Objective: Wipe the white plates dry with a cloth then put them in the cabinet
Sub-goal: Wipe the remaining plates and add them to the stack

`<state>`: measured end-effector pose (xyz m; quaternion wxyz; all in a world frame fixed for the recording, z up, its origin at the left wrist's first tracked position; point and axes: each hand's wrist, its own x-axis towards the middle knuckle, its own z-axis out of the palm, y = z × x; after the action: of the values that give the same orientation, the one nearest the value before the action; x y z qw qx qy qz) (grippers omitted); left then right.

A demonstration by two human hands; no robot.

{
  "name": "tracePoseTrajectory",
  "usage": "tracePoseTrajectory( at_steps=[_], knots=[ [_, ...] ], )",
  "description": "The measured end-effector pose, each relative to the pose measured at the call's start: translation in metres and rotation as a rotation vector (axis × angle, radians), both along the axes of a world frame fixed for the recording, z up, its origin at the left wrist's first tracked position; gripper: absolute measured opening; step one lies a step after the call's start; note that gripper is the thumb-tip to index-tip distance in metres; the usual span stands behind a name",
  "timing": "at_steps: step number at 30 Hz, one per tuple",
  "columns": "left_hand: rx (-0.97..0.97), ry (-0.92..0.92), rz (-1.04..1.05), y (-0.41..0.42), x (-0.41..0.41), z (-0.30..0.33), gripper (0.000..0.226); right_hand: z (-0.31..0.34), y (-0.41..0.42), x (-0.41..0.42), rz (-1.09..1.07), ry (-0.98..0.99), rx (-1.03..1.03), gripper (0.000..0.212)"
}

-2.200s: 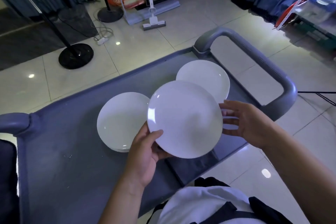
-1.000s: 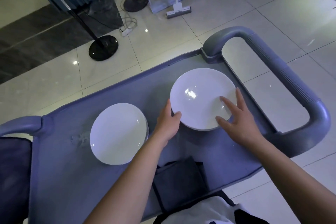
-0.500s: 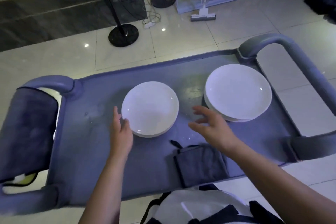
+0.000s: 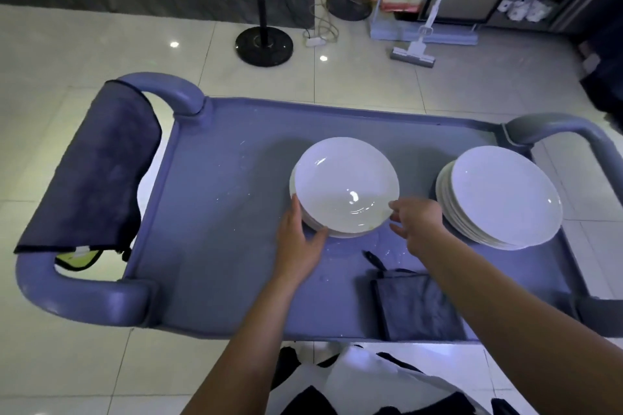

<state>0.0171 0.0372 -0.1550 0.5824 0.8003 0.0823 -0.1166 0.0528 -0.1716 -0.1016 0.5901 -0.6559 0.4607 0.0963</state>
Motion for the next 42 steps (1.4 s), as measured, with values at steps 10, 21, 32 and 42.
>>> tracePoseTrajectory(
  at_steps=[10, 21, 32, 42],
  knots=[
    [-0.173, -0.025, -0.031, 0.006, 0.005, 0.008, 0.088, 0.018, 0.015, 0.001, -0.107, -0.044, 0.184, 0.022],
    [-0.322, 0.155, 0.005, 0.021, 0.007, 0.03, 0.057, 0.098, 0.087, 0.014, 0.261, -0.463, -0.097, 0.057],
    [-0.415, 0.135, 0.106, 0.038, -0.005, 0.04, 0.005, 0.091, 0.049, -0.015, 0.149, -0.482, 0.047, 0.045],
    [-0.849, 0.2, -0.364, 0.082, 0.017, 0.095, 0.07, 0.111, -0.047, -0.024, 0.557, -0.414, 0.294, 0.046]
  ],
)
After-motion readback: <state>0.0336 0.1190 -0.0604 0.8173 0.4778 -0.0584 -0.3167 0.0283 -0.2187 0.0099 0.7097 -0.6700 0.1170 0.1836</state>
